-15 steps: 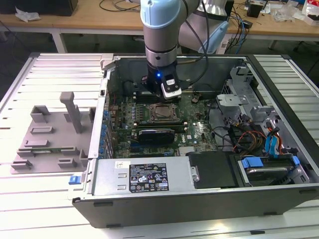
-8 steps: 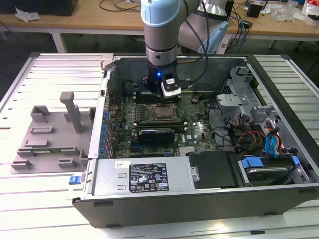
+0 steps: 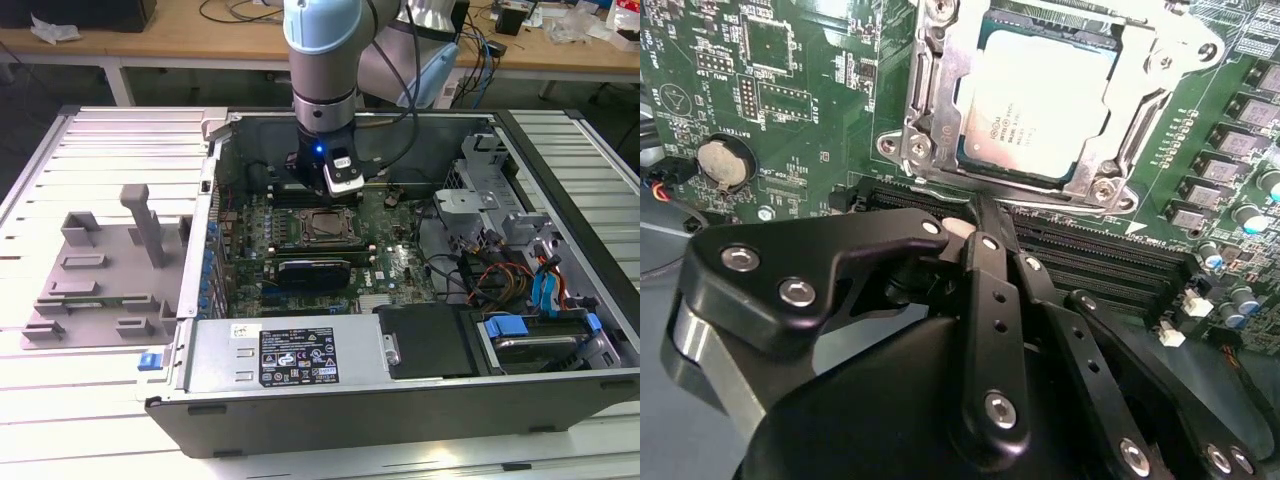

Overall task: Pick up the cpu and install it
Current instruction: 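Install the first cpu locking lever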

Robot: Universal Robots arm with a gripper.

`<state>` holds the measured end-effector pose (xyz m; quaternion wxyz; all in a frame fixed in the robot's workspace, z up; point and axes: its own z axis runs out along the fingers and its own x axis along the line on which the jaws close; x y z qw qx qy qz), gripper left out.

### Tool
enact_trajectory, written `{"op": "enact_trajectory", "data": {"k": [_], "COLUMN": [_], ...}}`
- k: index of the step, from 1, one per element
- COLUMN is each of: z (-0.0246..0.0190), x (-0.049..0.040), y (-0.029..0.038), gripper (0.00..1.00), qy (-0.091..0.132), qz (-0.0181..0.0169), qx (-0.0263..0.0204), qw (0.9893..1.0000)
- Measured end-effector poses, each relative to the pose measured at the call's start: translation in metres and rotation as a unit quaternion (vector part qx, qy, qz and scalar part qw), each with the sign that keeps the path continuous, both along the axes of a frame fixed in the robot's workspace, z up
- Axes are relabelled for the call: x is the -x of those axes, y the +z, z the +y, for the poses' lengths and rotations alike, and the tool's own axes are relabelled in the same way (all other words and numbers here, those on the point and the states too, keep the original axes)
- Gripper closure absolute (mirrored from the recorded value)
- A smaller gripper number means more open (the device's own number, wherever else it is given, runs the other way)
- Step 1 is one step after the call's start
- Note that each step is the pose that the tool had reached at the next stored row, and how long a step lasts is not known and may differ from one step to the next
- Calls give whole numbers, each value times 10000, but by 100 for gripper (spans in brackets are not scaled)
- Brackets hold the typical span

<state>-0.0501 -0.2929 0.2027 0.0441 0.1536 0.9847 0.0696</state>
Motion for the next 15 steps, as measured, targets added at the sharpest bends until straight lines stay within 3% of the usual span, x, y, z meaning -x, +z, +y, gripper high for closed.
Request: {"op": "enact_trajectory", "data": {"k": [6,10,12,15], "z": [-1,0,0,0], "x": [0,-3,-13,-13], "y": [-25,-26,-24,37], "gripper": [89,89,89,89], "qy": [0,0,0,0], "qz": [1,1,0,0], "qx": [91,82,28,21], "qw": [10000,10000,10000,10000]}}
